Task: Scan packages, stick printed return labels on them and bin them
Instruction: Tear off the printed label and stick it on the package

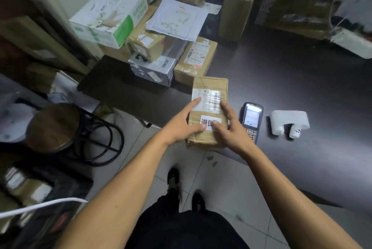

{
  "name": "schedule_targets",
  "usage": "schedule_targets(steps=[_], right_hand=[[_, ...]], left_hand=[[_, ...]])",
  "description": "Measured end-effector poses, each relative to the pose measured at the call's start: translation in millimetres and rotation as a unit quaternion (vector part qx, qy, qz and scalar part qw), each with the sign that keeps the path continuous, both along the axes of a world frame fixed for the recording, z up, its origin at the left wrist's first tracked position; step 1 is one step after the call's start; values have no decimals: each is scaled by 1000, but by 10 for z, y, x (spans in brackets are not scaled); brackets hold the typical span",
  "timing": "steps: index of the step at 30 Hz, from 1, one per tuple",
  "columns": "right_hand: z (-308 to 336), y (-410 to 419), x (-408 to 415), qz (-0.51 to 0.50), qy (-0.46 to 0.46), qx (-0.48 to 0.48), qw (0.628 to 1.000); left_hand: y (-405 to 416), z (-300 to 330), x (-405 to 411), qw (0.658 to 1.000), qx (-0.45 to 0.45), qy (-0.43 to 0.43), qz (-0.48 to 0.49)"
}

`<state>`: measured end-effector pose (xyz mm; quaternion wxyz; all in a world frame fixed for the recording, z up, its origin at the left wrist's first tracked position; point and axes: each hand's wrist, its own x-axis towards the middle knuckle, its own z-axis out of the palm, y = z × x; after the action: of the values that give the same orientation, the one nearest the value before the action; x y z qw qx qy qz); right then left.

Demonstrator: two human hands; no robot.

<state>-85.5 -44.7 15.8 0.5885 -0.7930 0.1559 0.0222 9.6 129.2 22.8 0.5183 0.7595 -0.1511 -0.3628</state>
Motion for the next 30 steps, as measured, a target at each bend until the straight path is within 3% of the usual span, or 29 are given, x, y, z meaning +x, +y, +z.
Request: schedule_targets(steps=[5, 13, 19, 30], right_hand=[[-14, 201, -163, 36, 7, 2, 999], [189, 1032, -34, 152, 3, -18, 988], [227, 2241, 70, 256, 5, -30, 966], [7, 4711, -129, 421, 51, -2, 905]], left_hand=[[262, 27, -262, 999, 28, -16, 42], [1198, 69, -520, 987, -25, -4, 159], [2453, 50, -812, 968, -16, -38, 249], [4860, -197, -1734, 910, -9, -6, 413]])
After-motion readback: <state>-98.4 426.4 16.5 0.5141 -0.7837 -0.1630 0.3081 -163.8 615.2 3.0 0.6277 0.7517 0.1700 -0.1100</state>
